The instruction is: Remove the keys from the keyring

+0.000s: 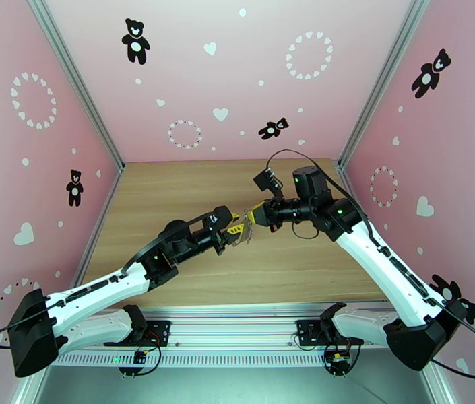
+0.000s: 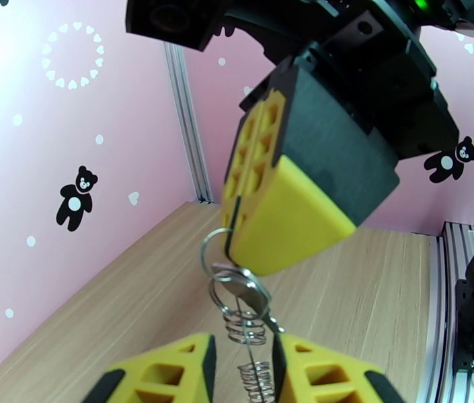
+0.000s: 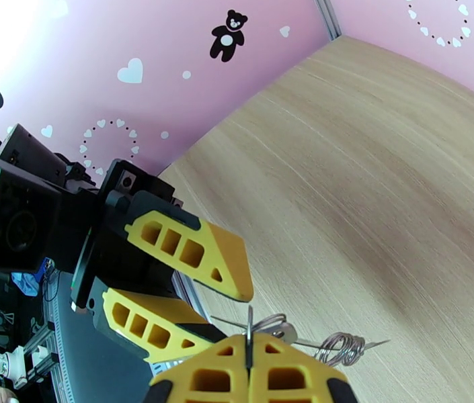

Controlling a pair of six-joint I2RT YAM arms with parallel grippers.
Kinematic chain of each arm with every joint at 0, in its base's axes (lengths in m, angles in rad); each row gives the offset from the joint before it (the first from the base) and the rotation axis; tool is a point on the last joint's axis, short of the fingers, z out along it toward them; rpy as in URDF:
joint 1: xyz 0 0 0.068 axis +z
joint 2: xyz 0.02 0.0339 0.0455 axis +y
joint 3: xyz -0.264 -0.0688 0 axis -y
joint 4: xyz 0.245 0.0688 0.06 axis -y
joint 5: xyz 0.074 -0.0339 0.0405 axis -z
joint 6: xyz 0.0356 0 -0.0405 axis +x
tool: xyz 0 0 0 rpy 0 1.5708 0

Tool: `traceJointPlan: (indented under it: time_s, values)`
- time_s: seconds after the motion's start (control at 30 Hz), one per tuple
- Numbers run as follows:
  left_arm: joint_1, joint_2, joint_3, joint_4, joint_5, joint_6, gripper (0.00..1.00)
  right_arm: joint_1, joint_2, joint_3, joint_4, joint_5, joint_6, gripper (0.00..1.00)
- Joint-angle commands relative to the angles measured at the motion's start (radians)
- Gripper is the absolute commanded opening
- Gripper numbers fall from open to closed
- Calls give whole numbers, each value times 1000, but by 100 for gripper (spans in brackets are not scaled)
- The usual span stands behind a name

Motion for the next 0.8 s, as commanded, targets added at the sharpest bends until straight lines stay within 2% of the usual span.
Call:
traceJointPlan:
  time_s: [0.0,0.5,0.63,0.77]
  values:
    - [-6,21,15,23,4,9,32,-2,-29,11,40,6,21,0]
    - [-8,56,41,74,-74,20,32,-1,-28,-7,38,11,24,0]
    - [-8,57,50,65,-60,29,30,-1,-32,-10,49,20,32,0]
    - [-8,64,60,62,-32,24,24,0,-27,-10,52,27,36,0]
